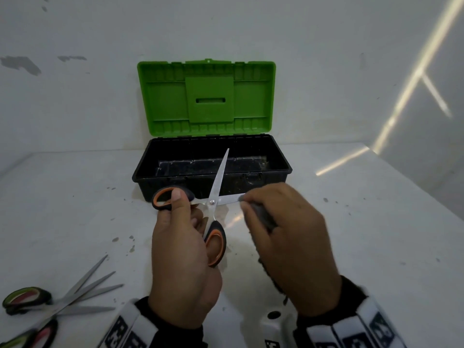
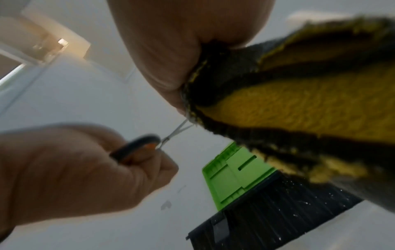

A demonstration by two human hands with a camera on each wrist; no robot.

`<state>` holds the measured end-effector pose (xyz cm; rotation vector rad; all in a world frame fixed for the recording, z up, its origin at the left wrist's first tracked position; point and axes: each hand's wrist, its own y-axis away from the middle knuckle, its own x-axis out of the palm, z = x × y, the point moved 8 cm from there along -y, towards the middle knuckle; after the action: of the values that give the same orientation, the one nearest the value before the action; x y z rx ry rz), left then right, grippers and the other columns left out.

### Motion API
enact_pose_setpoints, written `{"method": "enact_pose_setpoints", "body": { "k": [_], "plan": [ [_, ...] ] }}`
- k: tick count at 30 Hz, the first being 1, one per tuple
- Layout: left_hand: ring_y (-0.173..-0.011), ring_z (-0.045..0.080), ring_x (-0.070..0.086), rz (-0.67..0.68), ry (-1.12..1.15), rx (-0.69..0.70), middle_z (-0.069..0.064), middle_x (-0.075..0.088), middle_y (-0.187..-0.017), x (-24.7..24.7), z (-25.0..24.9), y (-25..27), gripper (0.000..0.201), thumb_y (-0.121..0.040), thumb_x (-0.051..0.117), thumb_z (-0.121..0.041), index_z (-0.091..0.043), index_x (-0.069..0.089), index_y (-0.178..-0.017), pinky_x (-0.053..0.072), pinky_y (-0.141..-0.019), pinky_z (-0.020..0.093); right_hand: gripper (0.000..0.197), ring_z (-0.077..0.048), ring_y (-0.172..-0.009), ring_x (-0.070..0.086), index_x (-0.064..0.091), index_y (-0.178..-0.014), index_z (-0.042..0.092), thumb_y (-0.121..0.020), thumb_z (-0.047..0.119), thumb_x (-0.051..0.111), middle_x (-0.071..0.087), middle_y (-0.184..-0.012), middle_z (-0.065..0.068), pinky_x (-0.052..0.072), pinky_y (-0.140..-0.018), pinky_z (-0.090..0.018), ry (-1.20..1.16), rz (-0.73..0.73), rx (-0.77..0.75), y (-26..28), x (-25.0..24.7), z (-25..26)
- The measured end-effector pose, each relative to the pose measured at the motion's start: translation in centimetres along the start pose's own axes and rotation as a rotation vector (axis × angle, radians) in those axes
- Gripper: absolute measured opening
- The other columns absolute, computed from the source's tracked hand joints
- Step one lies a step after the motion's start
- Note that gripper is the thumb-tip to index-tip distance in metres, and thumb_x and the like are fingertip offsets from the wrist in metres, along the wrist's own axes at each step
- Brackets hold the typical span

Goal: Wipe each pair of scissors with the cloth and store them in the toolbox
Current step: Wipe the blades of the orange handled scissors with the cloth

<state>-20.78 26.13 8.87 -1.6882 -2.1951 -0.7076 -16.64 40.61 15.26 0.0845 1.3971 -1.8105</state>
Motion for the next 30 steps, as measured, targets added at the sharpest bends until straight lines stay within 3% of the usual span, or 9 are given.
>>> {"method": "enact_pose_setpoints", "body": {
  "k": [3, 5, 7, 9, 10, 14, 19, 27, 30],
  "plan": [
    [-0.138, 0.042, 0.015, 0.013, -0.003, -0.022, 0.021, 0.037, -0.147, -0.1, 0.1, -0.2, 0.045, -0.099, 0.044, -0.047, -0.020, 0.054, -0.133, 0.015, -0.109, 0.054, 0.018, -0.007, -0.081, 0.061, 0.072, -0.098, 0.013, -0.094, 0.023, 0.059, 0.069, -0.091, 0.001, 0.050, -0.077, -0.017, 0.020, -0.009, -0.020, 0.4, 1.0, 0.0],
    [-0.137, 0.042, 0.017, 0.028, 0.036, -0.048, 0.024, 0.058, -0.125, -0.2, 0.4, -0.4, 0.041, -0.099, 0.045, -0.046, -0.018, 0.057, -0.126, 0.017, -0.108, 0.052, 0.013, -0.007, -0.079, 0.061, 0.072, -0.096, 0.013, -0.093, 0.020, 0.061, 0.069, -0.089, 0.002, 0.050, -0.075, -0.017, 0.044, -0.032, 0.002, 0.5, 0.7, -0.7],
    [-0.135, 0.039, 0.016, 0.023, 0.048, -0.082, 0.021, 0.062, -0.107, -0.2, 0.8, -0.5, 0.037, -0.100, 0.045, -0.046, -0.018, 0.058, -0.119, 0.029, -0.105, 0.048, 0.010, -0.007, -0.078, 0.061, 0.072, -0.094, 0.012, -0.092, 0.017, 0.063, 0.069, -0.088, 0.001, 0.049, -0.075, -0.016, 0.066, -0.066, 0.018, 0.5, 0.3, -1.3],
    [-0.131, 0.031, 0.017, -0.004, 0.039, -0.094, 0.025, 0.051, -0.134, 0.0, 0.9, -0.5, 0.040, -0.100, 0.044, -0.047, -0.018, 0.058, -0.123, 0.052, -0.088, 0.034, 0.011, -0.006, -0.078, 0.060, 0.072, -0.094, 0.011, -0.093, 0.017, 0.062, 0.069, -0.087, 0.000, 0.049, -0.075, -0.015, 0.060, -0.081, 0.009, 0.6, 0.5, -0.8],
    [-0.133, 0.033, 0.020, -0.015, 0.031, -0.095, 0.022, 0.046, -0.141, 0.2, 1.0, -0.4, 0.040, -0.099, 0.044, -0.047, -0.019, 0.058, -0.125, 0.054, -0.082, 0.031, 0.012, -0.005, -0.078, 0.060, 0.072, -0.095, 0.010, -0.093, 0.017, 0.062, 0.070, -0.088, 0.000, 0.049, -0.076, -0.015, 0.045, -0.078, -0.004, 0.7, 0.9, -0.3],
    [-0.139, 0.040, 0.035, -0.043, 0.006, -0.074, 0.016, 0.056, -0.136, 0.0, 1.3, -0.3, 0.039, -0.098, 0.046, -0.047, -0.024, 0.058, -0.127, 0.030, -0.109, 0.049, 0.011, -0.012, -0.079, 0.064, 0.073, -0.095, 0.009, -0.089, 0.016, 0.067, 0.071, -0.089, -0.003, 0.051, -0.076, -0.022, 0.019, -0.049, -0.078, 0.9, 2.4, 1.6],
    [-0.140, 0.042, 0.023, -0.039, -0.014, -0.103, 0.020, 0.037, -0.151, -0.7, 1.2, -0.6, 0.042, -0.099, 0.046, -0.045, -0.019, 0.056, -0.132, 0.020, -0.108, 0.051, 0.014, -0.011, -0.079, 0.065, 0.073, -0.097, 0.010, -0.090, 0.020, 0.066, 0.072, -0.090, -0.002, 0.053, -0.078, -0.020, 0.053, -0.015, -0.073, 1.0, 2.1, 0.7],
    [-0.140, 0.043, 0.018, -0.046, -0.024, -0.075, 0.019, 0.038, -0.148, -1.1, 0.2, -0.7, 0.044, -0.099, 0.046, -0.046, -0.016, 0.057, -0.129, 0.018, -0.109, 0.055, 0.003, -0.004, -0.072, 0.056, 0.071, -0.087, 0.012, -0.087, 0.012, 0.068, 0.067, -0.080, 0.003, 0.039, -0.073, -0.003, 0.119, -0.070, 0.110, 0.5, -1.2, -3.6],
    [-0.134, 0.044, 0.037, -0.041, -0.048, -0.018, 0.020, 0.051, -0.138, -1.1, -0.6, -0.6, 0.040, -0.098, 0.047, -0.047, -0.018, 0.062, -0.122, 0.031, -0.108, 0.053, 0.006, -0.003, -0.074, 0.054, 0.071, -0.085, 0.016, -0.085, 0.010, 0.071, 0.065, -0.075, 0.006, 0.037, -0.073, 0.001, 0.069, -0.092, 0.207, 0.2, -2.3, -4.4]
  ]
}}
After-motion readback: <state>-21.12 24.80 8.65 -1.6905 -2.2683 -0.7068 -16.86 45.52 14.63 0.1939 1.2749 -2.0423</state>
